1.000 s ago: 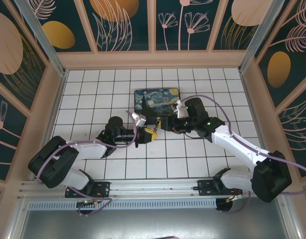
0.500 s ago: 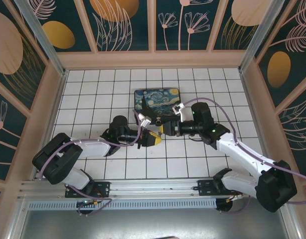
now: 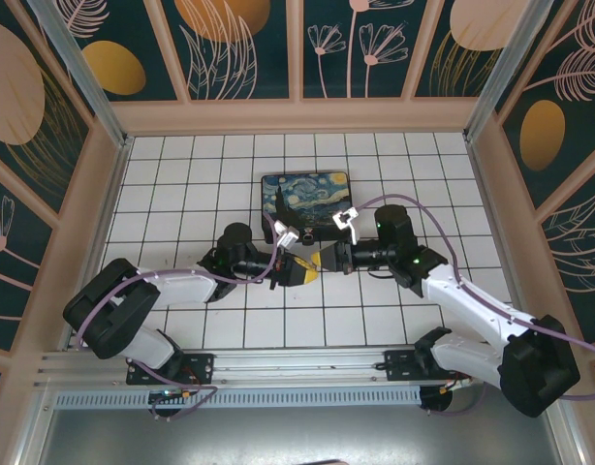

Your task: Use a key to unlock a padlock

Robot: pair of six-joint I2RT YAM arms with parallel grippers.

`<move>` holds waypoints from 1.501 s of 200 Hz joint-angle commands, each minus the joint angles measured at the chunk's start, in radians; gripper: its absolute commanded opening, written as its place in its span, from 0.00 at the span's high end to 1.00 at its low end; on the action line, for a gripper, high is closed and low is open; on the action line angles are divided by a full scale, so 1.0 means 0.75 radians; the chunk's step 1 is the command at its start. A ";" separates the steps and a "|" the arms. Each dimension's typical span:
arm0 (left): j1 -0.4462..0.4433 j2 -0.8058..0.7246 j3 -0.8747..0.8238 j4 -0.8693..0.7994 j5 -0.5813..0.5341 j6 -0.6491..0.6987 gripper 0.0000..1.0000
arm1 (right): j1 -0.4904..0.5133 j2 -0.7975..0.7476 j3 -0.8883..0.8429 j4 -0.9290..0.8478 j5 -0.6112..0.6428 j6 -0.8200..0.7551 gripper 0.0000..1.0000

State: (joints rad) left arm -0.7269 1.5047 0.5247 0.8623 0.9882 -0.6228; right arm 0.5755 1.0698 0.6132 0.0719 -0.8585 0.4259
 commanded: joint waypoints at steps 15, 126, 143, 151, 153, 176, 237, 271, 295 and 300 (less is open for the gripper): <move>-0.008 0.003 0.000 0.008 0.011 -0.005 1.00 | -0.001 -0.046 -0.057 0.072 -0.078 0.021 0.88; 0.040 -0.007 -0.091 0.170 -0.096 -0.122 0.73 | -0.108 -0.065 -0.171 0.118 -0.058 0.184 1.00; 0.039 0.023 -0.093 0.261 -0.062 -0.179 0.67 | -0.109 -0.046 -0.168 0.144 -0.075 0.185 1.00; 0.037 0.035 -0.083 0.256 -0.058 -0.178 0.66 | -0.109 -0.038 -0.169 0.162 -0.086 0.194 1.00; 0.037 0.036 -0.079 0.252 -0.056 -0.179 0.67 | -0.109 -0.036 -0.169 0.165 -0.087 0.196 1.00; 0.016 0.062 -0.062 0.258 -0.023 -0.177 0.77 | -0.106 -0.028 -0.167 0.192 -0.100 0.207 1.00; -0.025 0.102 -0.059 0.309 -0.013 -0.196 0.86 | -0.099 -0.024 -0.161 0.209 -0.108 0.219 1.00; -0.025 0.081 -0.074 0.327 -0.018 -0.196 0.88 | -0.102 -0.027 -0.154 0.147 -0.104 0.174 1.00; -0.022 0.072 -0.094 0.345 -0.029 -0.203 0.88 | -0.103 -0.020 -0.165 0.173 -0.113 0.182 1.00; -0.022 0.072 -0.096 0.350 -0.029 -0.205 0.88 | -0.103 -0.018 -0.165 0.177 -0.115 0.185 1.00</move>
State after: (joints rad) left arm -0.7448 1.5719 0.4629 1.0454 0.9604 -0.7662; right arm 0.4973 1.0473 0.4877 0.1883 -0.9195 0.5819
